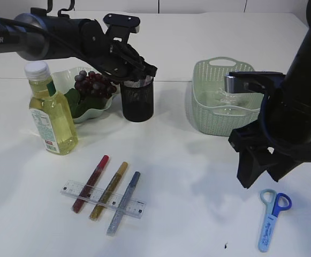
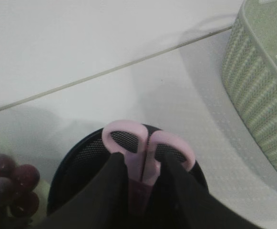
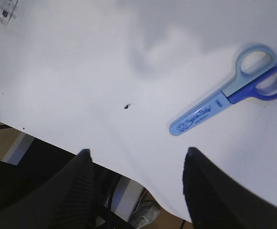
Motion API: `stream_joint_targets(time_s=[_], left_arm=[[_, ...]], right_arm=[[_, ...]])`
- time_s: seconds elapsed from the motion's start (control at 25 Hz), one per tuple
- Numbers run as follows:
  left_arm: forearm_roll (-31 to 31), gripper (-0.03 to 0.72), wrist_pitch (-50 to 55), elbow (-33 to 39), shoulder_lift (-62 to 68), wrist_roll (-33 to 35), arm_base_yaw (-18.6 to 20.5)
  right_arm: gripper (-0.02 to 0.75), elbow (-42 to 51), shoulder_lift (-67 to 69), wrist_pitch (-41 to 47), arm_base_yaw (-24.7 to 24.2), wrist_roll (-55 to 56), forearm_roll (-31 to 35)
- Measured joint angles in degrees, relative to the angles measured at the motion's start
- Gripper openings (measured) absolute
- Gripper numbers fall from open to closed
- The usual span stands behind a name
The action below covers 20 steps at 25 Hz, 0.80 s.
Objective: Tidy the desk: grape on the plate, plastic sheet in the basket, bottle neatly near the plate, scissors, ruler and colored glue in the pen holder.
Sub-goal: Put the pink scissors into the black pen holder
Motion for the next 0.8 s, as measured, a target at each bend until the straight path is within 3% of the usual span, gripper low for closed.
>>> stream_joint_targets(time_s=[0.48,0.8], left_arm=[[0.00,0.207,2.93,0.00,-2.95,-0.03,0.00],[6.49,0.220,11.94,0.00,-10.16,-0.14,0.00]], right_arm=[[0.470,0.00,0.00,0.00,0.00,-0.12,-0.11],[0.470,0.00,0.00,0.00,0.00,-0.22,-0.11]])
